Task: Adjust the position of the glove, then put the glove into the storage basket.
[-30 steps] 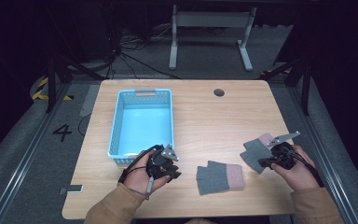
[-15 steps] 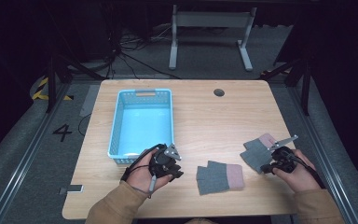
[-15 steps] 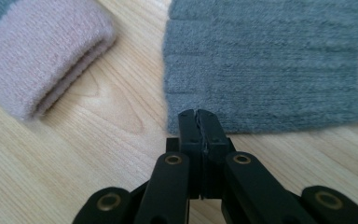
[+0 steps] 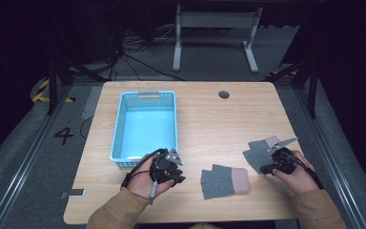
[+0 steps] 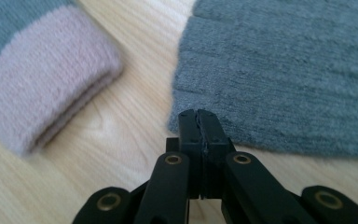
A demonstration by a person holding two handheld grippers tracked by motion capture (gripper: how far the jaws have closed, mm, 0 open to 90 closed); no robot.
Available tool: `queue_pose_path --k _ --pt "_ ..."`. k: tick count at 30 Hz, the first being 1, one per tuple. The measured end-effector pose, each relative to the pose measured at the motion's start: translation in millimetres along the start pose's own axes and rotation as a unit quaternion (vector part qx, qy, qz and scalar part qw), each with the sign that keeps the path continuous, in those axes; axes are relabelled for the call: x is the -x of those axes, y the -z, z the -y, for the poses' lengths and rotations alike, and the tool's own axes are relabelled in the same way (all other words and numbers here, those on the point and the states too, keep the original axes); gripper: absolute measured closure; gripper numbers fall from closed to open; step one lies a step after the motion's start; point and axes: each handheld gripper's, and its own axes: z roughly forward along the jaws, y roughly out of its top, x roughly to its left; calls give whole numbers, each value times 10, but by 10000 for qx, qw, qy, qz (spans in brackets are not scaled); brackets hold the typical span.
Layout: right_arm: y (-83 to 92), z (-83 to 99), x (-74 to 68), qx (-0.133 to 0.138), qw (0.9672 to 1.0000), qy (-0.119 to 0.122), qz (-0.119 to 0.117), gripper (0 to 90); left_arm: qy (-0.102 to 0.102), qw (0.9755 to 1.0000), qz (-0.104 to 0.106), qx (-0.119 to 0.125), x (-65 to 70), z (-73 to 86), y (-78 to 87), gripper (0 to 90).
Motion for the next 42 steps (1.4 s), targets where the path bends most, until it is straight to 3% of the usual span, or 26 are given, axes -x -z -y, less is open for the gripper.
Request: queue_pose_path --k 11,20,24,28,31,37,42 --pt "-141 -188 29 370 9992 124 75 900 201 9997 -139 54 9 130 77 742" --pt "-200 -279 80 620 9976 96 282 900 247 9996 -164 43 8 166 84 741" --pt "-170 -273 85 692 9973 75 221 900 226 9996 -166 54 5 146 84 741" --pt "-32 -261 95 896 9957 137 187 897 211 9997 -149 45 -7 130 80 738" --pt "87 -274 189 1015 9945 17 258 823 216 9996 -158 89 -13 118 79 735" --pt "204 -333 444 1138 9914 -30 639 658 179 9997 -146 67 -29 97 72 735" --pt "123 -377 662 918 9930 -64 734 570 235 9996 -150 99 -30 105 79 735"
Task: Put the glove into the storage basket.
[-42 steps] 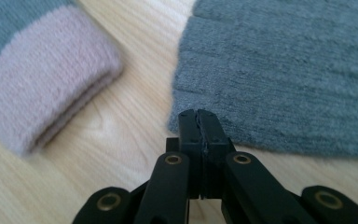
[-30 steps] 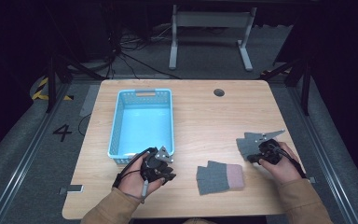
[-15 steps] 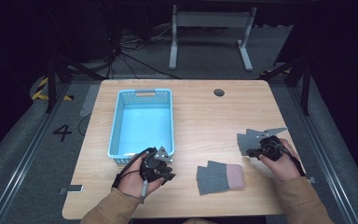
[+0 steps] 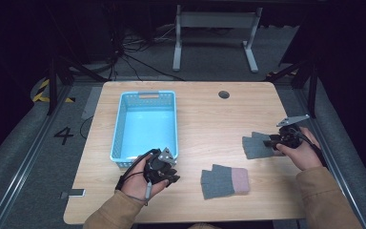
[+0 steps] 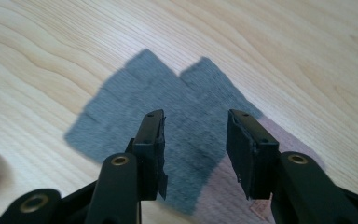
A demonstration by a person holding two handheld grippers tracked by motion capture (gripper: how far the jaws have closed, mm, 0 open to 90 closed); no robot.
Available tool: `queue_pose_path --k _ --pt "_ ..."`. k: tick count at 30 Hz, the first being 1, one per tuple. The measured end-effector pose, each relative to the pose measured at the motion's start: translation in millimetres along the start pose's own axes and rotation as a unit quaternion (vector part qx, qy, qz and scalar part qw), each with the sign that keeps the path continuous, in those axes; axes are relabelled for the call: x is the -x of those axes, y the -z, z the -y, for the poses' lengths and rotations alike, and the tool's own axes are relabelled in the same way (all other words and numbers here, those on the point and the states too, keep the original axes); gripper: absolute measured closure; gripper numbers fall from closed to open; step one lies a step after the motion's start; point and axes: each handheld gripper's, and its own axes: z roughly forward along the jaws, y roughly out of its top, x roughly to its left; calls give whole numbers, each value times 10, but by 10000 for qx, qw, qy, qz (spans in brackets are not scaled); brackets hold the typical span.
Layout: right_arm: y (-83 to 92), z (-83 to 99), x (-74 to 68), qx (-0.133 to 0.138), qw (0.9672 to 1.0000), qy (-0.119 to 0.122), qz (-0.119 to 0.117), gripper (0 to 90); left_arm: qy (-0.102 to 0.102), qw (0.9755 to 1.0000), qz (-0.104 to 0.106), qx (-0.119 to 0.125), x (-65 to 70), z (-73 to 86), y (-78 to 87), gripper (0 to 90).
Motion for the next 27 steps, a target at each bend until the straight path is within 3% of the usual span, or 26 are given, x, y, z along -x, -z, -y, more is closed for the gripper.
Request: queue_pose_path --k 6,12,16,18,22,25,27 --pt "-168 11 100 -305 9995 -37 99 482 9 10000 -1 23 -9 11 18 735" --pt "-228 13 120 -466 9985 -256 117 474 16 10000 7 11 -3 14 10 734" --pt "-262 -19 51 -648 9973 -78 330 490 12 10000 23 -17 7 13 0 734" --pt "-266 -34 25 -728 9966 -42 396 530 4 10000 24 -12 9 12 1 734" --pt "-246 -53 -7 -872 9954 -64 390 743 3 10000 31 -12 10 14 -1 735" --pt "-237 -51 -17 -861 9950 -262 430 785 0 10000 40 -14 5 15 3 735" --pt "-215 -42 -1 -801 9953 -441 308 801 20 10000 51 8 2 16 0 736"
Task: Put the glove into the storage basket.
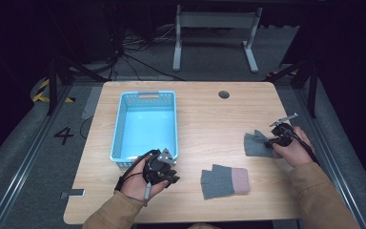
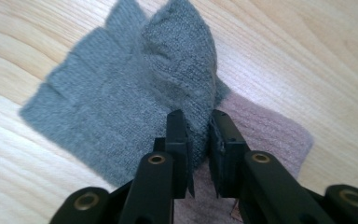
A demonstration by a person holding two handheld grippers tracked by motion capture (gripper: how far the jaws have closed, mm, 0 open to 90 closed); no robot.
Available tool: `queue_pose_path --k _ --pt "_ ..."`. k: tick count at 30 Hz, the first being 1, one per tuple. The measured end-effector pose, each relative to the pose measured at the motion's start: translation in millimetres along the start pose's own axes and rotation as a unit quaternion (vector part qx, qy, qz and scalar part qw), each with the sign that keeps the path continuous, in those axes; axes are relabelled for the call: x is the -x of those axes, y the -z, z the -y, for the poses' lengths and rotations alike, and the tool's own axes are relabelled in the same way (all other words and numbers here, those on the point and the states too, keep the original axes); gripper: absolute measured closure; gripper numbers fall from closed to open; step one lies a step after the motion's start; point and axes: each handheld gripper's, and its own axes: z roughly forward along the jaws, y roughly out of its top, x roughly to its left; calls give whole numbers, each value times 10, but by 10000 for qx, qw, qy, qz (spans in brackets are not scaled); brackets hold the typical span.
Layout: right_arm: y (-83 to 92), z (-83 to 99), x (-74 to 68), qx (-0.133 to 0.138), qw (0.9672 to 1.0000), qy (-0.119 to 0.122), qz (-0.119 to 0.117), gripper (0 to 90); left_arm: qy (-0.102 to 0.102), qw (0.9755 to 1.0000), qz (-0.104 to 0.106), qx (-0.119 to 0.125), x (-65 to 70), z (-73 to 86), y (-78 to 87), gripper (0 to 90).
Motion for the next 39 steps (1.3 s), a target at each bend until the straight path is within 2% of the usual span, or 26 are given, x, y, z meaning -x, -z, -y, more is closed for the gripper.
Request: queue_pose_path --k 2,9,16,21,24,29,35,36,37,39 --pt "24 11 14 79 9999 -43 -123 806 1 10000 -6 -14 -8 -1 -2 737" --pt "242 10 -20 441 9987 -117 -247 809 20 10000 -7 -6 -10 0 1 739" --pt "544 1 -177 658 9973 -121 -304 807 40 10000 -3 2 0 0 17 741" --pt "725 31 -369 842 9955 -43 -439 805 3 10000 -9 14 -4 -3 26 741" --pt "805 67 -489 942 9938 -82 -578 804 -3 10000 -5 4 1 -6 33 745" --pt "878 123 -646 1056 9911 -108 -801 802 0 10000 -11 13 6 -11 34 745" --pt "898 130 -875 981 9905 -31 -961 803 -67 10000 12 20 12 -41 20 744" --pt "898 130 -875 981 9905 -31 -961 803 -67 10000 12 20 12 -41 20 745" --pt "895 120 -972 927 9905 28 -1014 803 -73 10000 5 27 13 -45 15 745" --pt "885 111 -1061 902 9900 98 -1078 803 -89 10000 12 14 13 -53 8 745"
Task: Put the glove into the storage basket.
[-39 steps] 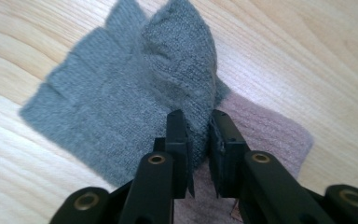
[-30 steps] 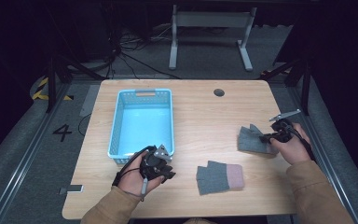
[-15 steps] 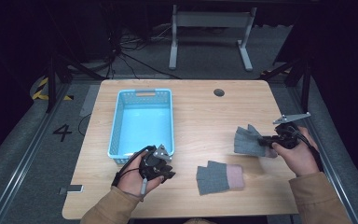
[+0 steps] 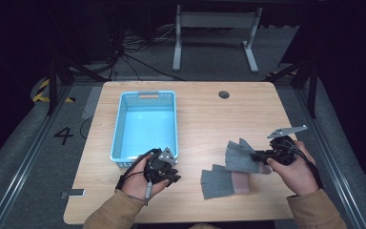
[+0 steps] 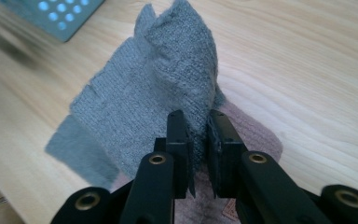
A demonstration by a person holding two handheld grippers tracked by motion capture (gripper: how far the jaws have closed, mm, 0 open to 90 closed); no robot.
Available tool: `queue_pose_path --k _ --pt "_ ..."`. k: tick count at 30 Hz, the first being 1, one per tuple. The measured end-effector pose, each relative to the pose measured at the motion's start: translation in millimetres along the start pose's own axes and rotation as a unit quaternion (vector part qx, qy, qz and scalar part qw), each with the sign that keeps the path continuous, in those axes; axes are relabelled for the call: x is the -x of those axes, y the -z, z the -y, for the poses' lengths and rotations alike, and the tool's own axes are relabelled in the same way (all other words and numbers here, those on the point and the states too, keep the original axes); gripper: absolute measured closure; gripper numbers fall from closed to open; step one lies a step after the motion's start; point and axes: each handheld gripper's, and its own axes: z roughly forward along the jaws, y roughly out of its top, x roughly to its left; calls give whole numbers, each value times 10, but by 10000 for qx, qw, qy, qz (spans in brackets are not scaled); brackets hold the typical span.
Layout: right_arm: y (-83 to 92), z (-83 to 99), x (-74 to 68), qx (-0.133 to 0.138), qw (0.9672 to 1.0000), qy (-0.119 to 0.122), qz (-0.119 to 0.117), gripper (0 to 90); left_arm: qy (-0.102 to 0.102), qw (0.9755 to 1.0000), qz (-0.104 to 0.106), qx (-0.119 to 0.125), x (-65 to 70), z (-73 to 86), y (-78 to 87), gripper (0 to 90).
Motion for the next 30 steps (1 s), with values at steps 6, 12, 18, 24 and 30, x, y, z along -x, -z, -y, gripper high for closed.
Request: queue_pose_path --k 6,12,18,24,30 --pt "-115 -7 -177 -147 9996 173 -146 803 -74 10000 13 -27 -1 -17 -9 744" --pt "-181 -5 -298 -256 9990 303 -207 803 -33 10000 14 -16 -1 -14 -13 744" --pt "-270 5 -418 -402 9982 387 -231 802 -91 10000 3 -29 2 -16 -11 744" --pt "-358 9 -514 -558 9968 510 -249 801 -44 10000 21 -14 3 -14 -19 744" --pt "-444 28 -589 -704 9952 639 -242 801 -87 10000 6 -25 0 -15 -15 744"
